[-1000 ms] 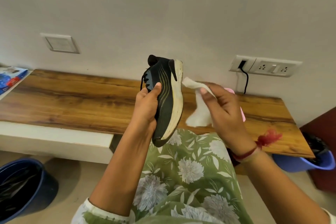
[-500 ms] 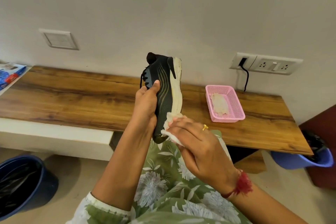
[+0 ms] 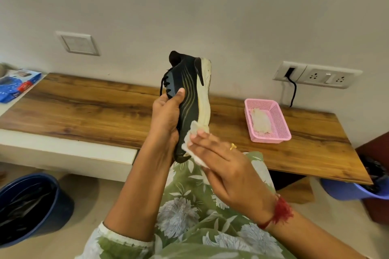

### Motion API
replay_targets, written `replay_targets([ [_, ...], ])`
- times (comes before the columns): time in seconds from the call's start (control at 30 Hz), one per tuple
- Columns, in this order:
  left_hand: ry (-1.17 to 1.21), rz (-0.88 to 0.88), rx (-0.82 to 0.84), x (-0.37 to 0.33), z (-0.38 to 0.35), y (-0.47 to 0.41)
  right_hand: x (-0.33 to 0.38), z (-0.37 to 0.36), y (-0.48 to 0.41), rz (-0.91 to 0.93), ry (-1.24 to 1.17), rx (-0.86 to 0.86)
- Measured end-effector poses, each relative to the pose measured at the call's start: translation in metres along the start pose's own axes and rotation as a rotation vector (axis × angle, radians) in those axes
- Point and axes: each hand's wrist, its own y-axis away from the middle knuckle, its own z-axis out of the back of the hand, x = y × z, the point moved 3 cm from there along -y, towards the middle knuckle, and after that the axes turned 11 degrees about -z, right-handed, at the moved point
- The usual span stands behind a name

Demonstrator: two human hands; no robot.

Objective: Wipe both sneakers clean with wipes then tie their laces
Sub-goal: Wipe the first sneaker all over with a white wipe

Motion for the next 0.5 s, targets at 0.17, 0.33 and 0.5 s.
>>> replay_targets([
  [0.17, 0.001, 0.008, 0.002, -0.001, -0.002, -0.001, 0.004, 0.036, -0.014, -0.149, -0.513, -0.072],
  [0.33, 0.047, -0.032, -0.012, 0.001, -0.003, -0.002, 0.003, 0.013, -0.011, 0.006, 0.111, -0.113],
  [0.5, -0.019, -0.05, -0.01, 0.0, 0.003, -0.001, 0.012, 0.014, -0.003, -0.171, -0.419, 0.197],
])
